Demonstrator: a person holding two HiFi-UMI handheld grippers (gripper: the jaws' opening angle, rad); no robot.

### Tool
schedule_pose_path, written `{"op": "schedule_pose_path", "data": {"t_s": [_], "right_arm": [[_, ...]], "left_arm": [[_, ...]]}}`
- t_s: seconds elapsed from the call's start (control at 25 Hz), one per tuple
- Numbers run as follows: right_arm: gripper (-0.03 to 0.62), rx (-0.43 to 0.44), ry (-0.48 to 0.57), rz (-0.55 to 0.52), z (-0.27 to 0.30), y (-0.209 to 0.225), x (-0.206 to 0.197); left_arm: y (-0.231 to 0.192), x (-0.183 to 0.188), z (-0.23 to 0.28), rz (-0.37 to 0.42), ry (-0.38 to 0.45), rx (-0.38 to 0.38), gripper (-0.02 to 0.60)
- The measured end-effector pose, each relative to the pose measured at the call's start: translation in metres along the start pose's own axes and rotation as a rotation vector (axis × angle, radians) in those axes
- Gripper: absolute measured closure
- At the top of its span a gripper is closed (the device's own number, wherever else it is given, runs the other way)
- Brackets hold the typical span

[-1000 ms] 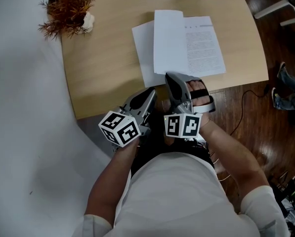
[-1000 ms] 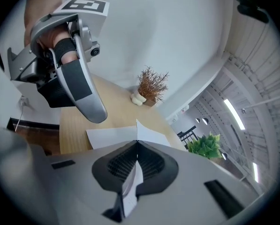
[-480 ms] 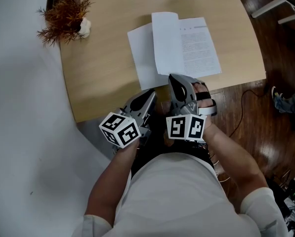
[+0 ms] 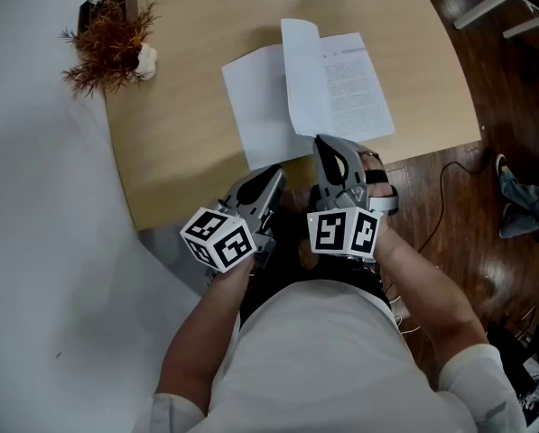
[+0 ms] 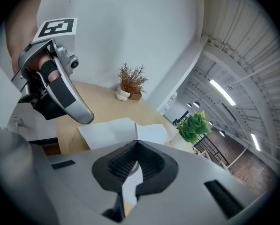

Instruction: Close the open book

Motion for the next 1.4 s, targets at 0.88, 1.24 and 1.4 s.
{"op": "schedule_pose_path", "data": {"t_s": [0.88,1.24,1.4], "right_arm": [[0.591,-0.027,-0.017,0.14,-0.01,0.031,-0.043],[0.591,-0.011,-0.012,0.223,-0.009,0.041,-0.06],[0.591,-0.004,-0.019,0.258,-0.009,0.044,-0.067]], "left_arm": [[0.026,0.0,0.028,0.012,-0.02,-0.004,0.581],[0.035,-0.001,0.037,0.016,-0.03,0.002,0.581],[0.037,-0.001,0.04,0.017,-0.036,0.005,0.581]]}}
Point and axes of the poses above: the fingertips, and each gripper's own axes: z forward along the fingers, y to its right, x out of its top, the point moved 9 cm from there along -z, backward along the fingers, and after that the axes turned 15 degrees about x, right-handed, at the moved point
